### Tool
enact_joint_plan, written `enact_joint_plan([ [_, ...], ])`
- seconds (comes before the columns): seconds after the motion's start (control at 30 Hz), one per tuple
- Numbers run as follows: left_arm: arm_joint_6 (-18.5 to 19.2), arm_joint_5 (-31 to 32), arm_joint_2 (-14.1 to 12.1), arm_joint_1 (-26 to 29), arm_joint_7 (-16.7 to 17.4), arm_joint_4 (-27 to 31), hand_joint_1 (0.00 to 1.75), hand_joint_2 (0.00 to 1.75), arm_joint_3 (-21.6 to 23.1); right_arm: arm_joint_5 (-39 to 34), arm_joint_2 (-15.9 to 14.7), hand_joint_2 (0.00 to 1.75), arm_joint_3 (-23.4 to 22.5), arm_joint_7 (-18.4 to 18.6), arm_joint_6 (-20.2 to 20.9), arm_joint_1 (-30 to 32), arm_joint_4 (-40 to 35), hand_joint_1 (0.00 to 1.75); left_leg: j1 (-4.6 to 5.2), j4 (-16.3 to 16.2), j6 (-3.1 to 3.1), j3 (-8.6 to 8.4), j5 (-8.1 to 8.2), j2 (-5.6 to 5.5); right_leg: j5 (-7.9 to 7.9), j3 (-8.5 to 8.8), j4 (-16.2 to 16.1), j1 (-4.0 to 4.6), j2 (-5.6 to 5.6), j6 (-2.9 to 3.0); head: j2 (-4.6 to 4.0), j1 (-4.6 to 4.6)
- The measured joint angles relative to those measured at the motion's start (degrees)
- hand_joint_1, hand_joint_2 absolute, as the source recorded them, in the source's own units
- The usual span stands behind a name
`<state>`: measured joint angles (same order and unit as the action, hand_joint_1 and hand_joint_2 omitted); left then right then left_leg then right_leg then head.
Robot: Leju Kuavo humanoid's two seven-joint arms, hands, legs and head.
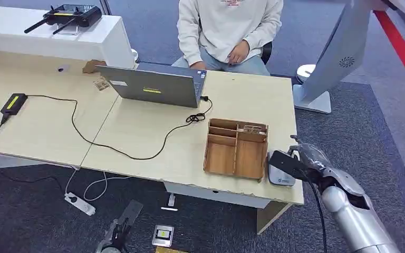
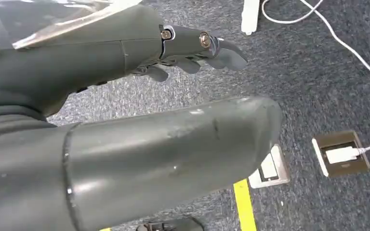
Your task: Pass the card to the sensor for recognition and then transmit it.
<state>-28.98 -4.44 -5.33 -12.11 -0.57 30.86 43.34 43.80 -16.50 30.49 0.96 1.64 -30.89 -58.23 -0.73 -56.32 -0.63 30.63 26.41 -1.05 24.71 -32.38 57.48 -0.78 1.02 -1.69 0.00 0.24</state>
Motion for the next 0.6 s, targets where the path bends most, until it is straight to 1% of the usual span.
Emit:
enact_joint_plan([
  [0.17, 0.85, 0.52, 0.02, 0.08, 0.83, 0.00, 0.00, 0.00, -0.33, 0.13, 0.09, 1.75, 0.02, 0.13, 1.09, 0.00, 0.07, 1.75, 0.00, 0.00, 0.00, 0.00, 0.00, 0.00, 0.00, 0.00, 0.00, 0.00, 0.00, 0.00, 0.00, 0.00],
  [0.4, 1.24, 0.66, 0.02, 0.09, 0.53, -0.02, 0.00, 0.00, -1.22, 0.00, 0.15, 1.75, 0.24, 0.07, 1.77, -0.02, 0.61, 1.75, 0.00, 0.00, 0.00, 0.01, 0.00, 0.00, 0.00, 0.00, 0.00, 0.00, 0.00, 0.00, 0.00, 0.02],
  [0.6, 1.53, 0.92, 0.07, 0.19, 0.98, -0.02, 0.00, 0.00, -2.10, -0.42, 0.50, 1.75, 0.74, -0.20, 3.68, -0.50, 1.55, 1.75, 0.00, 0.00, 0.00, 0.01, 0.00, 0.00, 0.00, 0.00, 0.00, 0.00, 0.00, 0.00, 0.00, 0.02],
])
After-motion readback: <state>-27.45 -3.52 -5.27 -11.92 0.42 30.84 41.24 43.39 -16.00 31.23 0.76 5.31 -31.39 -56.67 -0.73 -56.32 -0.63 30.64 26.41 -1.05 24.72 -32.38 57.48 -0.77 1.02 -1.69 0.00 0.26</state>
